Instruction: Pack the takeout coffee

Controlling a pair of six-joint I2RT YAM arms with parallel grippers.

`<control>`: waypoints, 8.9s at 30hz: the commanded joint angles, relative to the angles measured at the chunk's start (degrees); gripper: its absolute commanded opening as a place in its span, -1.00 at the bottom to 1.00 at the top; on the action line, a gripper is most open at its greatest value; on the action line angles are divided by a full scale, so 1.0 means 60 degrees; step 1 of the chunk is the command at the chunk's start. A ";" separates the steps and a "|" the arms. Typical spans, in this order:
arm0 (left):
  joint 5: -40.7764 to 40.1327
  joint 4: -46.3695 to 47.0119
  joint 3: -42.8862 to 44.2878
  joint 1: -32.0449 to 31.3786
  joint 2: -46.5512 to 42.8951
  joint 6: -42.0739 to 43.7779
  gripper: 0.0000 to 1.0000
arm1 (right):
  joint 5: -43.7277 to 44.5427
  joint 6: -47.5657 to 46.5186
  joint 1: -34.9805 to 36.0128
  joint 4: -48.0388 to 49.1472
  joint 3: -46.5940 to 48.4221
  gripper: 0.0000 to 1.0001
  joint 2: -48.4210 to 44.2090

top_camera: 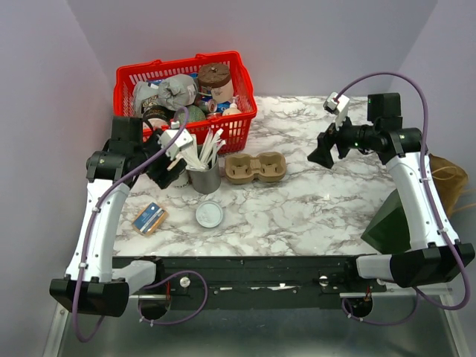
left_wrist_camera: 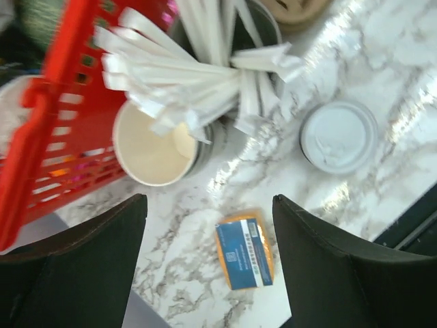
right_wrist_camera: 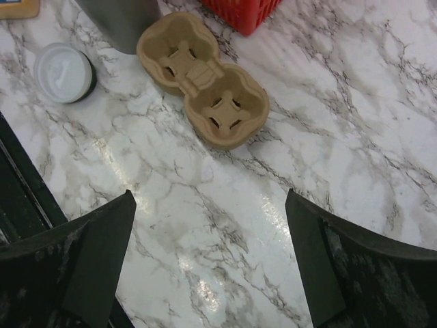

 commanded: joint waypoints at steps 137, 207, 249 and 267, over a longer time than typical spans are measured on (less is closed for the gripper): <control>-0.2775 -0.1182 0.1297 0.0609 0.1739 0.0432 -1.00 | -0.0520 0.0759 0.0121 0.0658 -0.0267 1.00 0.0676; -0.2570 0.3621 0.0570 -0.9689 0.5578 -0.0081 -1.00 | 0.4153 0.3351 -0.1286 0.2284 0.1227 1.00 0.0047; -0.1383 0.1333 -0.2164 -0.6203 0.1111 0.0783 -0.06 | 0.0344 0.0305 -0.0291 0.0467 0.0451 1.00 -0.0056; -0.1281 0.3473 -0.5626 -0.6174 0.0451 -0.0988 -0.22 | 0.0608 0.0744 -0.0026 0.0980 -0.0003 1.00 0.0325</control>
